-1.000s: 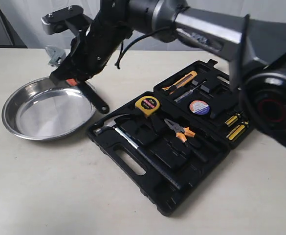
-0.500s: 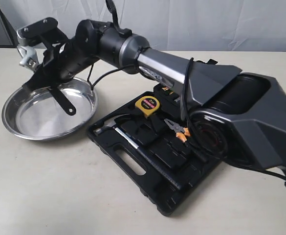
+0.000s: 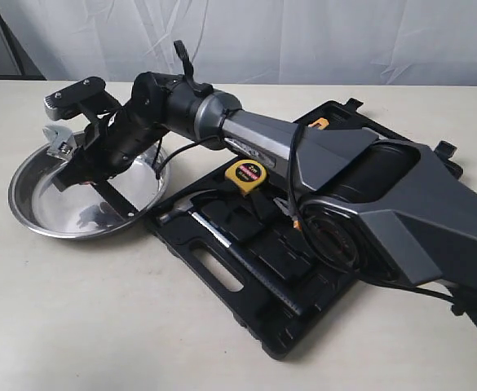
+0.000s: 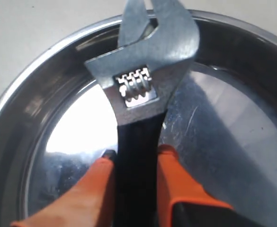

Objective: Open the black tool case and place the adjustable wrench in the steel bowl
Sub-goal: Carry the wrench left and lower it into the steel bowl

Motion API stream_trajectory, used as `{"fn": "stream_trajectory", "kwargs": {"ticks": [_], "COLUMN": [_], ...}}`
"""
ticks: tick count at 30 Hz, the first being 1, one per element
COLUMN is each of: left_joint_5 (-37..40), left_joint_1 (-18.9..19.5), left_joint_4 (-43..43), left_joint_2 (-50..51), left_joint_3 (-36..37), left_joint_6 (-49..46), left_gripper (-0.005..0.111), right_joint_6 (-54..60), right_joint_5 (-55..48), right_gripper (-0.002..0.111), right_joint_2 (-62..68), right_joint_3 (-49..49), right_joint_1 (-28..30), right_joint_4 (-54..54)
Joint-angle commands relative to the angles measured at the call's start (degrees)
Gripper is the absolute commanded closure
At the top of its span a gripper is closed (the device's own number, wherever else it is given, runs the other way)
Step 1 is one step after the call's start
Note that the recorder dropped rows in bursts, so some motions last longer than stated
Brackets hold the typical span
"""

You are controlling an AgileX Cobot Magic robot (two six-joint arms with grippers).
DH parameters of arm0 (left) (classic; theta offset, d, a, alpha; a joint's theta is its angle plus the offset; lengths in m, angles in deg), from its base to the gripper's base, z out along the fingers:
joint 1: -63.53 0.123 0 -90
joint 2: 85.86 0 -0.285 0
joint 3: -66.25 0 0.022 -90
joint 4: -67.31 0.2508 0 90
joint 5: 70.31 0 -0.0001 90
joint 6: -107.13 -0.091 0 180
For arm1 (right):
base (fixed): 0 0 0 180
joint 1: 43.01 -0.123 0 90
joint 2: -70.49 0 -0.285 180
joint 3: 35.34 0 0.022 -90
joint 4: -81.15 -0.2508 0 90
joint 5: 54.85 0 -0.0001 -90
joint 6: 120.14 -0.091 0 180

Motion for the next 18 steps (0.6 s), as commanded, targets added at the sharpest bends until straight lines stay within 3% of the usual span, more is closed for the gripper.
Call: {"fn": "stream_trajectory", "kwargs": {"ticks": [1,18], "left_joint_5": [-0.51,-0.51], "left_joint_1": [-0.04,-0.04], "left_joint_4": [0.03,0.03], "left_joint_2": [-0.39,-0.39], "left_joint_3": [-0.11,-0.11], "left_joint_6": [0.22,0.22], "left_gripper": [0.106,0.106], "right_joint_6": [-0.24,-1.32], "right_joint_5": [0.31,6.71], "right_gripper": [0.109,0.109], "right_joint_2": [1.13,2.65], "right_joint_3": [0.3,0.3], "right_joint_1": [0.31,0.31], "right_joint_4": [-0.62,-4.09]}}
